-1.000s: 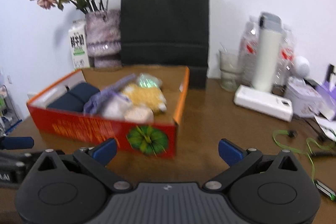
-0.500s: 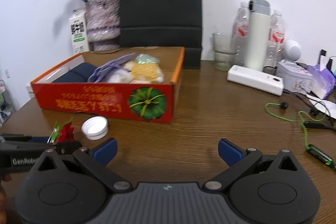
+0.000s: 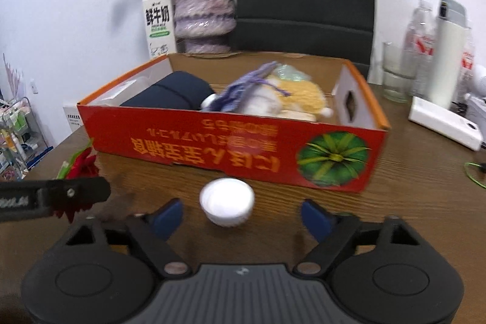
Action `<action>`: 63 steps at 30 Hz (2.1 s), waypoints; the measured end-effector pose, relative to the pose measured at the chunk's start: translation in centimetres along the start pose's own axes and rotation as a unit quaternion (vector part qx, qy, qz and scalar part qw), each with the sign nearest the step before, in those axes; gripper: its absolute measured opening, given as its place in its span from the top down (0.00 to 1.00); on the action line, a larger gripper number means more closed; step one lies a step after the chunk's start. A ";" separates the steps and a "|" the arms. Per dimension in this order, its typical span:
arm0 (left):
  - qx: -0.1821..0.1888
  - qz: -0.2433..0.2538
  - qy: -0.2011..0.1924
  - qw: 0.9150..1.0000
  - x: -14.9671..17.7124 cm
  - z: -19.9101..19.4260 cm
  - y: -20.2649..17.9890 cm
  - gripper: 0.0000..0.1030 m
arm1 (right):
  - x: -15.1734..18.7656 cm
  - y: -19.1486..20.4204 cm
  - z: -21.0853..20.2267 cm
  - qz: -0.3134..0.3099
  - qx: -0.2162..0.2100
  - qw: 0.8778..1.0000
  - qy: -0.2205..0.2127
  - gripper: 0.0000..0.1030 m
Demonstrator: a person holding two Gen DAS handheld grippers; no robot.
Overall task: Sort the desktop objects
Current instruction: 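Grasp red flower with left tool while right tool grasps the large white cap, then carry red flower with left tool while right carries white cap, release both in box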
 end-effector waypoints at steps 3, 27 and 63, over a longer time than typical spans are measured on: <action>-0.001 0.002 -0.004 1.000 -0.1 -0.1 0.4 0.58 | -0.1 0.6 0.9 -0.003 0.013 1.000 0.010 0.39; 0.002 0.024 -0.135 0.991 -7.6 -1.6 -6.7 0.58 | -7.3 -2.9 -7.7 0.050 -0.025 0.985 -0.165 0.62; -0.078 0.048 -0.115 0.989 -10.3 5.7 -5.3 0.00 | -10.5 -5.4 1.3 0.040 0.028 0.994 -0.095 0.00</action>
Point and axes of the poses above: each gripper's, at about its wrist camera, not at the fingertips, and z roughly the way its jaws point, y to its left, x to its underside, the point moved 1 cm from there along z, roughly the way its jaws point, and after that the axes turned 7 degrees about z, right-handed, at the moved point
